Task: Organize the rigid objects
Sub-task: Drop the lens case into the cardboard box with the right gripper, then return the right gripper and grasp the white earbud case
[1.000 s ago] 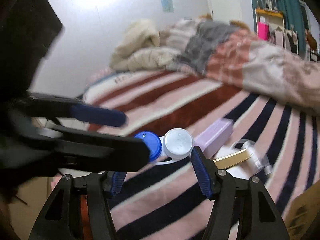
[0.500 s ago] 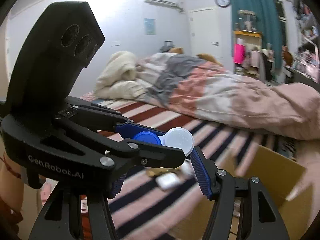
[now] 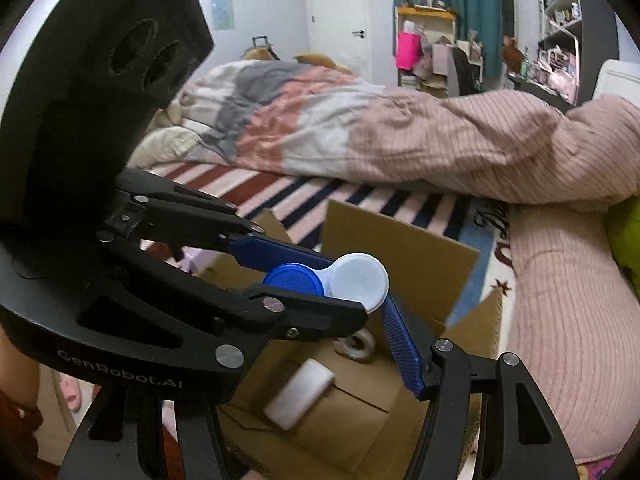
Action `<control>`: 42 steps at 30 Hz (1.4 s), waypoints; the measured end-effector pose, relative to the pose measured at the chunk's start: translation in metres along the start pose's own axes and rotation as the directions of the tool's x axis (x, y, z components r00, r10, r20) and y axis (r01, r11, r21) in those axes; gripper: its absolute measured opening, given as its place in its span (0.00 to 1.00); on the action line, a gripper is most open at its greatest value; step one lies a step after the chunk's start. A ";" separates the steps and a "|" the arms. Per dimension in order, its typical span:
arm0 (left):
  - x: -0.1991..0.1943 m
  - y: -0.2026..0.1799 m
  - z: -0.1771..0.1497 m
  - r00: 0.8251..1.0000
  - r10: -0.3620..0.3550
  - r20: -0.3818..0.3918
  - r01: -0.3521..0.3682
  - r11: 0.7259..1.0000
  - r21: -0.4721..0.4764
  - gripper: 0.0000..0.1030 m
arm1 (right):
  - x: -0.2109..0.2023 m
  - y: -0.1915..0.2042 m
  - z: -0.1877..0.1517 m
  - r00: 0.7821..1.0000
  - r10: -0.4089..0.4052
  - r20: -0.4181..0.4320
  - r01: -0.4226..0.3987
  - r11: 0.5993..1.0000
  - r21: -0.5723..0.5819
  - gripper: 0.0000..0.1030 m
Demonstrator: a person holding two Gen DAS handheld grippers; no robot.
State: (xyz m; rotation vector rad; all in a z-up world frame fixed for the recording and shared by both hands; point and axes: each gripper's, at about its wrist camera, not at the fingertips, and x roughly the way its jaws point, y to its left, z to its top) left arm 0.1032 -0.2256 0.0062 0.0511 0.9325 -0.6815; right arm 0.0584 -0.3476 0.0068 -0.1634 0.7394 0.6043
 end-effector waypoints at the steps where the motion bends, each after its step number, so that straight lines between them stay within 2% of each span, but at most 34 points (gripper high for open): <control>1: -0.002 0.002 -0.002 1.000 0.004 0.010 -0.004 1.000 -0.002 0.60 | 0.002 -0.002 -0.001 1.000 -0.003 -0.012 0.003 1.000 0.005 0.68; 2: -0.003 0.003 -0.002 1.000 0.007 0.015 -0.007 1.000 -0.005 0.65 | 0.004 -0.003 -0.002 1.000 0.002 -0.022 -0.002 1.000 0.010 0.69; 6: -0.027 0.017 -0.010 0.998 0.026 0.062 -0.024 0.999 -0.033 0.66 | 0.002 0.003 -0.001 0.999 0.005 -0.033 -0.005 1.000 0.008 0.72; 7: -0.034 0.022 -0.012 0.997 0.036 0.074 -0.033 0.999 -0.041 0.66 | -0.001 0.007 -0.001 1.000 0.007 -0.023 -0.007 1.000 0.003 0.80; 9: -0.053 0.034 -0.020 0.991 0.089 0.101 -0.083 0.995 -0.061 0.67 | -0.005 0.020 0.003 1.000 0.014 0.006 -0.014 1.000 -0.018 0.86; 11: -0.076 0.049 -0.033 0.978 0.172 0.119 -0.161 0.982 -0.100 0.67 | -0.008 0.040 0.010 0.998 0.050 0.043 -0.047 0.997 -0.063 0.95; 13: -0.100 0.068 -0.053 0.953 0.276 0.128 -0.258 0.956 -0.142 0.67 | -0.009 0.063 0.016 0.991 0.111 0.070 -0.102 0.988 -0.117 1.00; 17: -0.132 0.102 -0.095 0.905 0.408 0.122 -0.378 0.901 -0.211 0.68 | 0.006 0.118 0.032 0.969 0.242 0.054 -0.228 0.954 -0.197 1.00; 19: -0.142 0.120 -0.117 0.891 0.438 0.121 -0.399 0.882 -0.250 0.68 | 0.021 0.140 0.035 0.956 0.290 0.035 -0.276 0.936 -0.216 1.00; 23: -0.146 0.154 -0.157 0.876 0.470 0.108 -0.419 0.852 -0.314 0.68 | 0.063 0.182 0.029 0.937 0.348 -0.033 -0.346 0.911 -0.223 0.98; 25: -0.142 0.169 -0.178 0.875 0.474 0.103 -0.418 0.844 -0.336 0.68 | 0.083 0.194 0.022 0.942 0.333 -0.051 -0.335 0.914 -0.228 0.93; 29: -0.135 0.187 -0.203 0.885 0.454 0.104 -0.393 0.847 -0.358 0.68 | 0.130 0.208 -0.001 0.987 0.159 -0.023 -0.159 0.944 -0.290 0.89; 30: -0.132 0.191 -0.208 0.886 0.453 0.104 -0.391 0.848 -0.358 0.68 | 0.147 0.207 -0.009 0.994 0.105 -0.027 -0.108 0.950 -0.292 0.85; 32: -0.130 0.196 -0.217 0.886 0.452 0.099 -0.393 0.848 -0.357 0.68 | 0.175 0.196 -0.019 0.997 0.033 -0.074 -0.051 0.964 -0.259 0.72; 37: -0.124 0.203 -0.233 0.889 0.452 0.076 -0.395 0.840 -0.372 0.68 | 0.215 0.167 -0.028 0.987 -0.033 -0.157 0.007 0.986 -0.166 0.71; 40: -0.120 0.208 -0.237 0.893 0.446 0.060 -0.392 0.835 -0.386 0.68 | 0.221 0.156 -0.028 0.986 -0.021 -0.164 0.001 0.993 -0.121 0.71; 42: -0.118 0.209 -0.236 0.896 0.440 0.054 -0.386 0.834 -0.394 0.68 | 0.221 0.156 -0.028 0.987 -0.010 -0.157 -0.011 0.991 -0.131 0.68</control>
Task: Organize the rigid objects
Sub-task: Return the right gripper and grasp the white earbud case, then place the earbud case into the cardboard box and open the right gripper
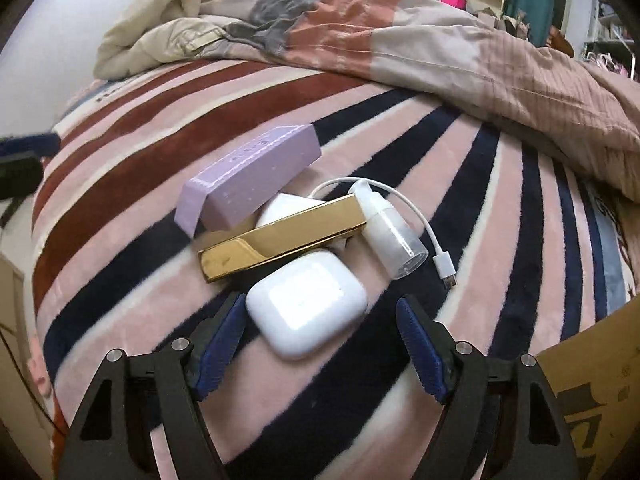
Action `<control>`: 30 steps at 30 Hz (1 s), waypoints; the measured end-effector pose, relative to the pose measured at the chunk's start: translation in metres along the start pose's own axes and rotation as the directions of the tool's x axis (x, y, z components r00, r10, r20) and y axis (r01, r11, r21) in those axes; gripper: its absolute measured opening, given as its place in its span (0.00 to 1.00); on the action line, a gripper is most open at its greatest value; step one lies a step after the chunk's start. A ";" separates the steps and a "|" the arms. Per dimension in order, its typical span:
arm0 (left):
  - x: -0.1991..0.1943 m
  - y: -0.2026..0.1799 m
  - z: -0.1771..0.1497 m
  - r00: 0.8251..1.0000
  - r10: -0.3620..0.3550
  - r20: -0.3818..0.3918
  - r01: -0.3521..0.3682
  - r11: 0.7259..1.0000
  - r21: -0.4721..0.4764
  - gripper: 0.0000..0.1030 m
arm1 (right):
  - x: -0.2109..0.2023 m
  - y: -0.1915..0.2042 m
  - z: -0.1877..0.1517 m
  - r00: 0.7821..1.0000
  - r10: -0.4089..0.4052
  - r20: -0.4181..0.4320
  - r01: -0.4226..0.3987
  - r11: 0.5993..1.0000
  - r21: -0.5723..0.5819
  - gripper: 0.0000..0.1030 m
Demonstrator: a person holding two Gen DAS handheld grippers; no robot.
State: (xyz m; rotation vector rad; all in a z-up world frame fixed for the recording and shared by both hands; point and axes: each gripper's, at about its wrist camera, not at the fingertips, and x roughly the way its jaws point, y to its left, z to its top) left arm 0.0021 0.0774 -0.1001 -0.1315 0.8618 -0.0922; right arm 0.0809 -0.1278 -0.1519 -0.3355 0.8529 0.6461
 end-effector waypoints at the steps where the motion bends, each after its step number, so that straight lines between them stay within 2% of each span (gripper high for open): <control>1: 0.001 -0.001 0.000 1.000 -0.006 -0.004 0.006 1.000 -0.002 0.68 | 0.002 0.003 0.001 1.000 0.008 0.000 -0.008 1.000 -0.010 0.57; 2: 0.002 -0.003 0.001 1.000 -0.012 -0.006 0.012 1.000 -0.002 0.68 | 0.003 0.006 0.002 1.000 0.004 0.000 -0.004 1.000 -0.021 0.54; 5: 0.001 -0.011 0.004 1.000 -0.028 -0.011 0.028 1.000 0.006 0.68 | -0.002 0.011 0.000 1.000 -0.007 0.007 0.007 0.999 -0.039 0.54; 10: -0.004 -0.034 0.011 0.993 -0.121 -0.019 0.121 0.992 0.024 0.68 | -0.038 0.021 -0.005 0.995 0.087 0.058 -0.084 0.995 -0.054 0.54; 15: -0.013 -0.065 0.023 0.972 -0.233 -0.028 0.234 0.972 0.031 0.68 | -0.084 0.039 0.000 0.973 0.182 0.139 -0.164 0.978 -0.130 0.54; 16: -0.015 -0.070 0.026 0.969 -0.244 -0.027 0.245 0.969 0.037 0.66 | -0.095 0.041 0.002 0.968 0.195 0.159 -0.173 0.974 -0.145 0.54; 18: -0.020 -0.080 0.033 0.961 -0.274 -0.026 0.275 0.961 0.045 0.55 | -0.114 0.042 0.007 0.958 0.211 0.194 -0.178 0.969 -0.173 0.54; 19: -0.023 -0.087 0.039 0.949 -0.314 -0.023 0.314 0.949 0.038 0.50 | -0.122 0.043 0.009 0.954 0.215 0.208 -0.178 0.967 -0.185 0.54; 21: -0.030 -0.101 0.049 0.933 -0.360 -0.010 0.360 0.932 0.050 0.44 | -0.139 0.039 0.012 0.947 0.210 0.242 -0.163 0.966 -0.201 0.54; 23: -0.036 -0.119 0.059 0.918 -0.395 -0.007 0.395 0.915 0.086 0.33 | -0.157 0.029 0.013 0.940 0.186 0.287 -0.130 0.971 -0.202 0.54; 30: -0.031 -0.197 0.094 0.908 -0.414 -0.058 0.416 0.882 0.221 0.31 | -0.194 -0.028 0.006 0.939 0.099 0.329 -0.065 0.991 -0.113 0.54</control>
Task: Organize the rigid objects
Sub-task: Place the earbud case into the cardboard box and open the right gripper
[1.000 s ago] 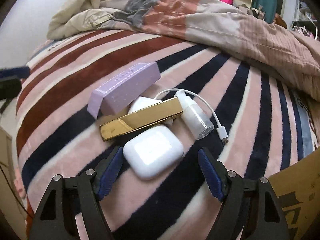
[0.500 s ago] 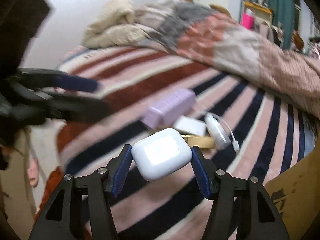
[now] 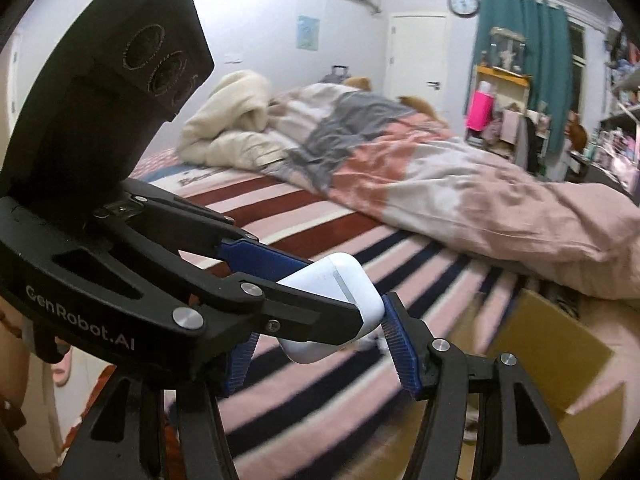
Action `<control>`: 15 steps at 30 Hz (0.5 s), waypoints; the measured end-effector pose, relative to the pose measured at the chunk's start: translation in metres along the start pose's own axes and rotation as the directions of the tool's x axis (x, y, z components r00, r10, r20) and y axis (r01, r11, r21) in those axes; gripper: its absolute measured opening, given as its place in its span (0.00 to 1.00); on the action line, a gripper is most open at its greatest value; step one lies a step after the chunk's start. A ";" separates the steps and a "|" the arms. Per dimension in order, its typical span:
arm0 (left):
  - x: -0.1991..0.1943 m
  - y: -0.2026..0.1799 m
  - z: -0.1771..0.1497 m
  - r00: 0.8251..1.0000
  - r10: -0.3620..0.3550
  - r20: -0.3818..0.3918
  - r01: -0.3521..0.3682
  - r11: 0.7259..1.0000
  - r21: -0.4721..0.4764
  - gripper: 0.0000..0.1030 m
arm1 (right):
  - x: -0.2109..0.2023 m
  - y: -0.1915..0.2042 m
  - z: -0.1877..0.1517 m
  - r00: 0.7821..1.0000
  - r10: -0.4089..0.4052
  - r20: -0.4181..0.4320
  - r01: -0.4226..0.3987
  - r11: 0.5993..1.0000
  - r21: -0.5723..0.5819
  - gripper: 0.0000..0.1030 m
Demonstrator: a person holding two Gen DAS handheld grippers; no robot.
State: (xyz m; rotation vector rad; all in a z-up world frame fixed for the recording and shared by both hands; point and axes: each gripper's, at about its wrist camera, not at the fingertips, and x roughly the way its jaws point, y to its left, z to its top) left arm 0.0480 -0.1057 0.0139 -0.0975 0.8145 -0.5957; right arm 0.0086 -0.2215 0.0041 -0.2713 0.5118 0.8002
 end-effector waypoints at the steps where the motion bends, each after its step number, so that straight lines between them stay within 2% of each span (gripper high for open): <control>1: 0.009 -0.010 0.008 1.000 -0.010 -0.013 0.010 1.000 0.019 0.31 | -0.006 -0.010 -0.002 1.000 -0.014 -0.003 0.014 1.000 0.016 0.54; 5: 0.038 -0.032 0.026 0.997 -0.044 -0.071 0.047 0.998 0.051 0.31 | -0.020 -0.044 -0.010 0.998 -0.056 -0.039 0.058 0.995 0.076 0.54; 8: 0.062 -0.042 0.033 0.990 -0.069 -0.123 0.076 0.996 0.056 0.31 | -0.024 -0.067 -0.017 0.991 -0.079 -0.105 0.091 0.989 0.114 0.54; 12: 0.080 -0.048 0.035 0.981 -0.090 -0.172 0.102 0.993 0.060 0.31 | -0.024 -0.089 -0.026 0.984 -0.050 -0.170 0.078 0.983 0.166 0.54; 15: 0.089 -0.050 0.033 0.975 -0.094 -0.199 0.108 0.992 0.061 0.31 | -0.020 -0.091 -0.031 0.971 -0.052 -0.235 0.086 0.986 0.139 0.54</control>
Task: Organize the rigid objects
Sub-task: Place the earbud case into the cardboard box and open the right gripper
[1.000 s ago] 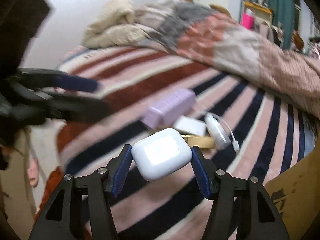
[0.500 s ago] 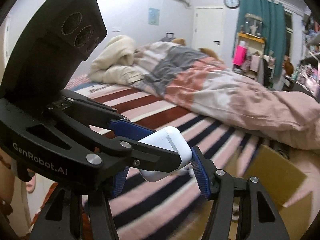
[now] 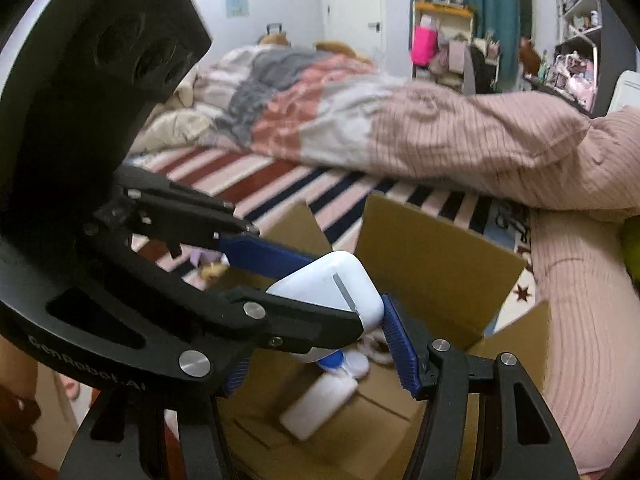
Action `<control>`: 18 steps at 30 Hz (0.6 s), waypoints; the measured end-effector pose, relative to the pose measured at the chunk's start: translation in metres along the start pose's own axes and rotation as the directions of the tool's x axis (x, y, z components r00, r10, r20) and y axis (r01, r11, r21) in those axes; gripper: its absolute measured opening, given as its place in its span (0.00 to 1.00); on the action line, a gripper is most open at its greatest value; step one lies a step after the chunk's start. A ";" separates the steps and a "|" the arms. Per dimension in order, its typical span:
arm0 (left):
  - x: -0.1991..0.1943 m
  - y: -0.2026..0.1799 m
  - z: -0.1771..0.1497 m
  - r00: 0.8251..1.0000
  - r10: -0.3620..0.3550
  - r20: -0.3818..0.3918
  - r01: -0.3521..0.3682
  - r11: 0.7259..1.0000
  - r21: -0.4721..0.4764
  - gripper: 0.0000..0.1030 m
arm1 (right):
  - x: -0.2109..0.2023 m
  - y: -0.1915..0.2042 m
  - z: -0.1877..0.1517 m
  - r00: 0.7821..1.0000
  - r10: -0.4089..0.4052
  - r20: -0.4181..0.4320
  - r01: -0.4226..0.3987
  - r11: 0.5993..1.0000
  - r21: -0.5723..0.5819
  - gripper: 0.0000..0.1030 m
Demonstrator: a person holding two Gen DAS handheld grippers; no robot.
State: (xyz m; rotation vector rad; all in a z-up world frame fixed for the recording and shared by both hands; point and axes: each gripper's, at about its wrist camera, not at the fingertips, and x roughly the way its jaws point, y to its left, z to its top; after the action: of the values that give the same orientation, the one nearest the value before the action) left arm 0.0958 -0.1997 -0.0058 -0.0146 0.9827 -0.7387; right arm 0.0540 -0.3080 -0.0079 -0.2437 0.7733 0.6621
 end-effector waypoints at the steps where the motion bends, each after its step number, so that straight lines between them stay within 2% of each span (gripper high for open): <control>1: 0.002 -0.001 0.000 1.000 0.004 -0.005 -0.004 1.000 0.006 0.31 | 0.001 0.001 -0.002 1.000 -0.010 -0.014 0.010 1.000 -0.011 0.54; 4: 0.002 0.001 -0.001 1.000 0.007 -0.002 -0.007 1.000 -0.002 0.36 | 0.003 0.000 -0.006 0.999 0.001 -0.036 -0.001 1.000 0.000 0.54; 7: -0.007 0.006 -0.002 0.999 0.020 0.028 -0.019 1.000 -0.021 0.49 | 0.003 -0.001 -0.007 0.999 -0.008 -0.049 0.008 1.000 0.007 0.54; 11: -0.041 0.018 -0.010 0.994 0.042 0.096 -0.037 0.998 -0.051 0.64 | -0.002 0.005 -0.005 0.999 -0.030 -0.038 0.030 0.999 -0.015 0.55; 15: -0.079 0.035 -0.026 0.981 0.119 0.156 -0.106 0.990 -0.092 0.66 | -0.009 0.013 0.006 1.000 -0.019 0.000 0.019 1.000 -0.018 0.55; 18: -0.104 0.053 -0.045 0.960 0.215 0.179 -0.192 0.971 -0.141 0.66 | -0.012 0.032 0.018 0.999 0.034 0.042 -0.032 0.999 -0.042 0.55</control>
State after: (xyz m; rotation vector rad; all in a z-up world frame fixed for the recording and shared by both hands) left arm 0.0563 -0.0857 0.0288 -0.0892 0.8274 -0.4768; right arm 0.0373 -0.2806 0.0143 -0.2543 0.7250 0.7132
